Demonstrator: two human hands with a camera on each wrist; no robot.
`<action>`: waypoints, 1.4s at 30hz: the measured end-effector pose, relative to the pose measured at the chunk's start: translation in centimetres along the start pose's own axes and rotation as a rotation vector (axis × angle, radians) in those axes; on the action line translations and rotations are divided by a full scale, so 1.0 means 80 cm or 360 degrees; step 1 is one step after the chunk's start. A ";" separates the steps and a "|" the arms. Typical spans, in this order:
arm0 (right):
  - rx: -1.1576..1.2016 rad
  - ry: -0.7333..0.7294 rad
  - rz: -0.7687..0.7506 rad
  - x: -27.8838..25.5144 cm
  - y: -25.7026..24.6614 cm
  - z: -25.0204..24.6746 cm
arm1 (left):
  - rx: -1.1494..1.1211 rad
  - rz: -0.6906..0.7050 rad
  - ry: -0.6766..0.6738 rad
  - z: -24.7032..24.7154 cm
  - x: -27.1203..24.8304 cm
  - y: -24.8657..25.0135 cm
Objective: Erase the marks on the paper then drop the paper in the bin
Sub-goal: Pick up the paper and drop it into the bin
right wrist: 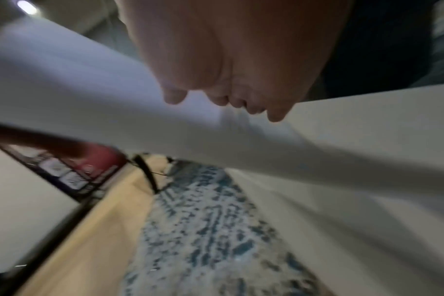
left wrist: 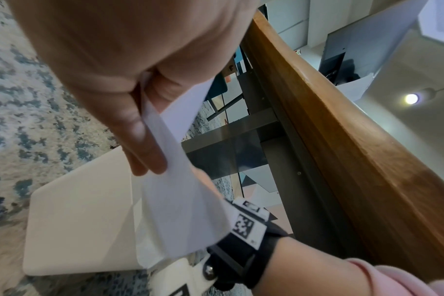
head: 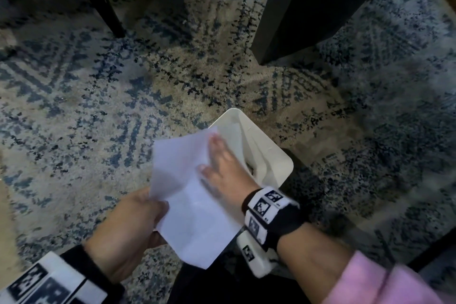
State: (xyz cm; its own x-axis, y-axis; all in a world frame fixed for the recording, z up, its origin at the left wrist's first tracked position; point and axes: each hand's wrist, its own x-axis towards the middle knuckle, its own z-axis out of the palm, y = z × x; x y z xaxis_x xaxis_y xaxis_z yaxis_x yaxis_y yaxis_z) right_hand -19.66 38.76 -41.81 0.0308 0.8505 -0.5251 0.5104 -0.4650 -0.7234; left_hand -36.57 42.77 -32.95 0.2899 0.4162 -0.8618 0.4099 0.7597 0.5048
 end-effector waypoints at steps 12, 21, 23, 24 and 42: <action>-0.0289 -0.0042 0.0284 -0.021 0.024 -0.037 | 0.0001 0.0062 -0.0003 -0.004 0.005 0.014; 0.0087 -0.0277 0.0213 -0.083 0.036 0.031 | -0.0393 -0.0014 0.0014 0.006 0.015 0.026; -0.0045 -0.0106 0.0466 -0.075 0.064 0.011 | -0.0383 -0.0017 0.0040 0.001 0.010 0.028; -0.0051 -0.0041 0.0471 -0.068 0.065 0.005 | -0.0386 -0.0024 0.0045 0.001 0.008 0.030; 0.0213 -0.0169 0.0211 -0.018 0.039 0.016 | -0.0499 -0.0118 0.0008 -0.007 -0.018 0.045</action>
State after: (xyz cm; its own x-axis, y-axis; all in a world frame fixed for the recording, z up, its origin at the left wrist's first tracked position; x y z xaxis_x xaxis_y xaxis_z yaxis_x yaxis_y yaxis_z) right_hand -19.19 35.81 -43.88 -0.0041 0.7524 -0.6587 0.3888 -0.6057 -0.6943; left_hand -35.96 45.22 -29.92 0.2649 0.3559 -0.8962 0.1431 0.9046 0.4016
